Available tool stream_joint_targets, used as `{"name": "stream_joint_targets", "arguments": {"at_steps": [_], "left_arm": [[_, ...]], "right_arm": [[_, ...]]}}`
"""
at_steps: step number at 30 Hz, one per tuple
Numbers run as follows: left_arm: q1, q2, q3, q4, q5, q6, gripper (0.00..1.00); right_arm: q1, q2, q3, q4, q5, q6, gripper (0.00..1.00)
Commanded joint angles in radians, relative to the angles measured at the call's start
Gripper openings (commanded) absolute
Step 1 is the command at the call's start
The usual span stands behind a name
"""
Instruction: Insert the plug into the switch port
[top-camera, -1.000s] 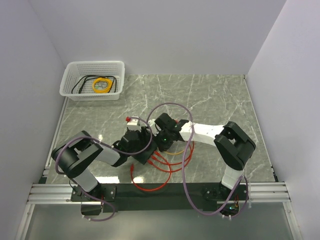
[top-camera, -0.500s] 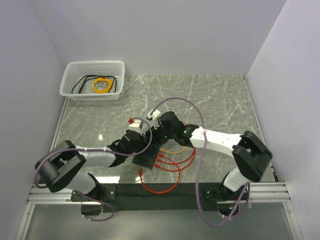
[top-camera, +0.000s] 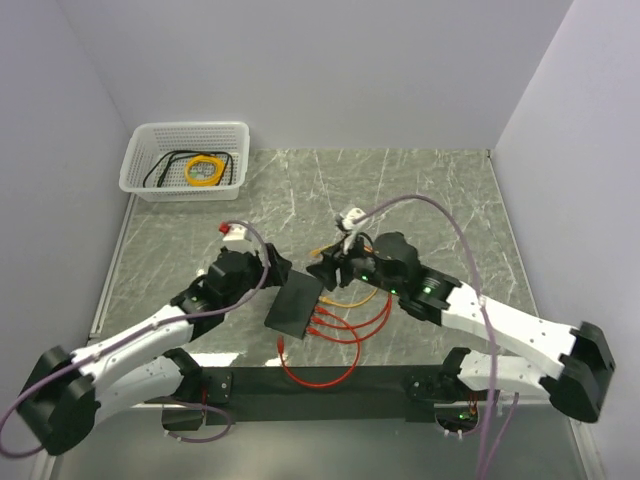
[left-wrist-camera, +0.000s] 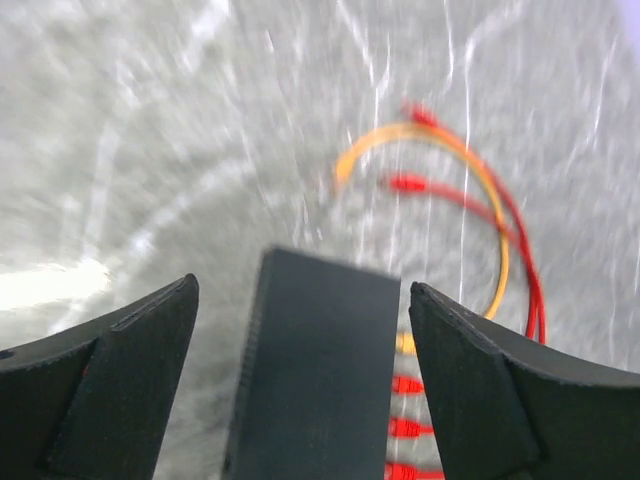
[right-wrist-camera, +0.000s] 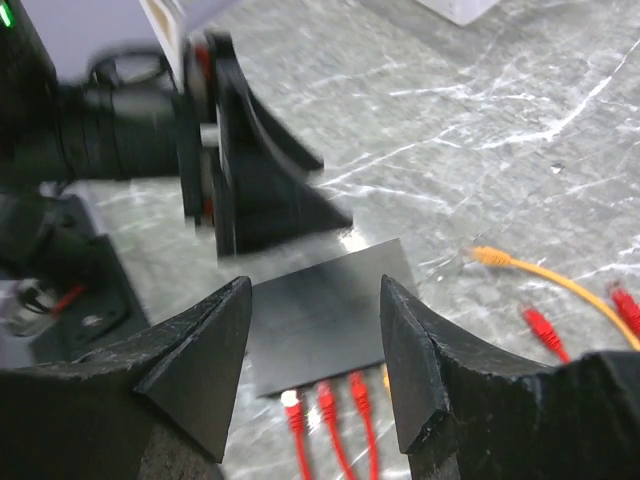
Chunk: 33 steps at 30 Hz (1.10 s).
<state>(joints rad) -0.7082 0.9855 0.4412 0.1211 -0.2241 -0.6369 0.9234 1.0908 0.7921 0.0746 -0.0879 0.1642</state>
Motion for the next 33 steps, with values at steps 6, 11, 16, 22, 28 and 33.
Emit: {"name": "stream_joint_targets", "arguments": {"at_steps": [6,11,16,22,28,33], "left_arm": [[0.042,-0.281,0.016,-0.161,-0.309,0.026,0.99],[0.049,-0.349,-0.039,-0.137,-0.536,-0.01,0.99],[0.052,-0.337,-0.068,-0.101,-0.788,-0.013,0.99],[0.11,-0.233,-0.162,0.142,-0.988,0.133,0.99],[0.373,-0.07,-0.297,0.604,-0.706,0.277,0.99],[0.55,0.129,-0.252,0.728,-0.486,0.262,0.99]], "right_arm": [[0.008,-0.202,-0.025,-0.119,-0.01,0.126,0.62],[0.011,-0.29,-0.051,-0.139,0.007,0.15,0.62],[0.009,-0.348,-0.093,-0.145,0.007,0.164,0.62],[0.009,-0.355,-0.111,-0.16,-0.023,0.172,0.63],[0.011,-0.359,-0.106,-0.171,-0.032,0.175,0.62],[0.009,-0.353,-0.103,-0.162,-0.064,0.199,0.62]]}}
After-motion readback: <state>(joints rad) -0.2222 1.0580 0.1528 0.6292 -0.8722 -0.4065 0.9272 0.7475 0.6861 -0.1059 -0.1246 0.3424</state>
